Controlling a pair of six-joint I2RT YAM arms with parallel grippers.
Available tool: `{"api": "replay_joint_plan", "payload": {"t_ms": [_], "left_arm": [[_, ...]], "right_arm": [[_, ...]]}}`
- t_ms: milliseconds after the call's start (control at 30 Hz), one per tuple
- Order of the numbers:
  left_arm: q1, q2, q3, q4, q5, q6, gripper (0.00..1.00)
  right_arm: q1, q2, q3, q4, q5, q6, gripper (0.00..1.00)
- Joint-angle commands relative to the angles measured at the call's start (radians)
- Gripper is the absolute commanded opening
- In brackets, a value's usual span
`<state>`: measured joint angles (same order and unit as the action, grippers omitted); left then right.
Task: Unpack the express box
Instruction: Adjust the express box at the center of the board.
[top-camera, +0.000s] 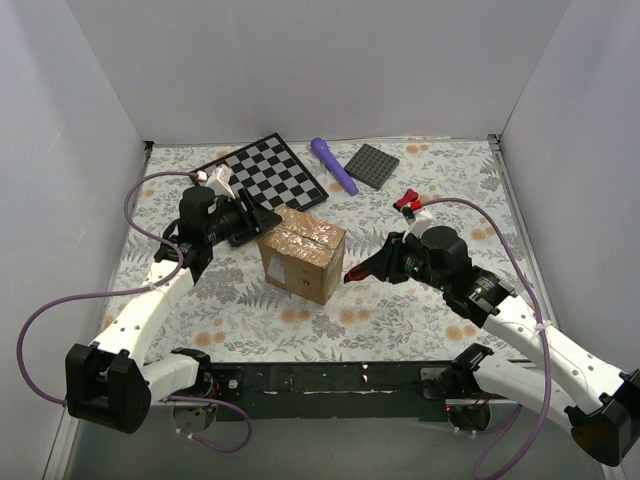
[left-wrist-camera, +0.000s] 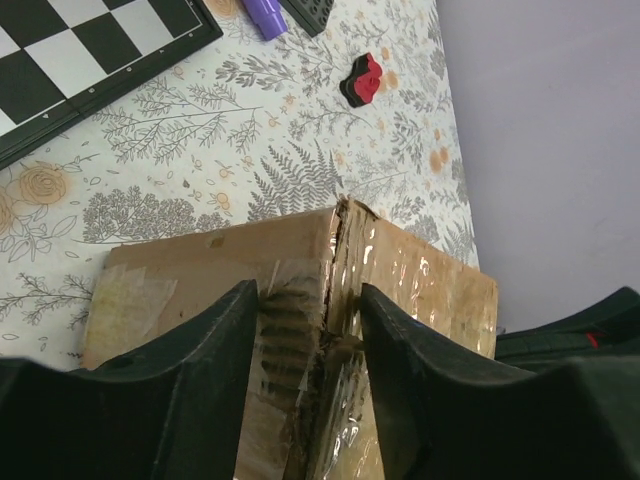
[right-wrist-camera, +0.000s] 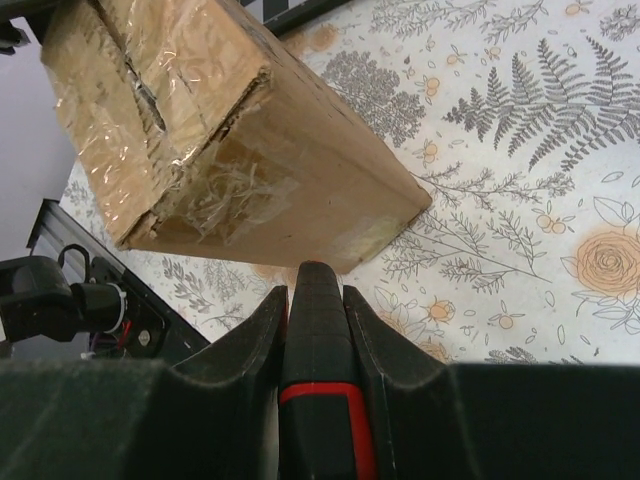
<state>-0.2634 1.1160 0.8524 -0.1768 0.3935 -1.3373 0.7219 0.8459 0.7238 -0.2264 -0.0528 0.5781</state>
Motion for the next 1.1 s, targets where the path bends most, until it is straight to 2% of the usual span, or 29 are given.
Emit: {"api": "replay_joint_plan", "payload": {"t_ms": [0, 67, 167, 300, 400, 467, 667, 833, 1067], "left_arm": [[0.004, -0.039, -0.035, 0.037, 0.073, -0.013, 0.39], [0.003, -0.05, -0.045, 0.049, 0.073, -0.031, 0.34], [0.003, -0.056, -0.064, 0.068, 0.079, -0.071, 0.32], [0.001, -0.059, -0.087, 0.085, 0.09, -0.109, 0.26], [0.001, -0.076, -0.11, 0.094, 0.077, -0.138, 0.21], [0.001, -0.088, -0.131, 0.1, 0.068, -0.164, 0.15], [0.001, -0.102, -0.168, 0.122, 0.009, -0.249, 0.0], [-0.011, -0.136, -0.174, 0.14, -0.114, -0.335, 0.0], [-0.111, -0.182, -0.194, 0.151, -0.301, -0.415, 0.0]], "right_arm": [[-0.001, -0.007, 0.002, 0.071, -0.007, 0.014, 0.01], [0.001, -0.014, 0.008, 0.07, 0.008, 0.016, 0.01], [0.001, -0.034, 0.02, 0.067, 0.033, 0.025, 0.01], [0.001, -0.097, 0.017, 0.074, 0.138, 0.101, 0.01], [-0.001, -0.178, -0.017, 0.153, 0.209, 0.156, 0.01], [0.001, -0.215, -0.041, 0.217, 0.225, 0.198, 0.01], [0.001, -0.177, 0.003, 0.202, 0.307, 0.264, 0.01], [0.001, -0.157, 0.023, 0.205, 0.381, 0.299, 0.01], [-0.001, -0.137, 0.032, 0.251, 0.406, 0.37, 0.01]]}}
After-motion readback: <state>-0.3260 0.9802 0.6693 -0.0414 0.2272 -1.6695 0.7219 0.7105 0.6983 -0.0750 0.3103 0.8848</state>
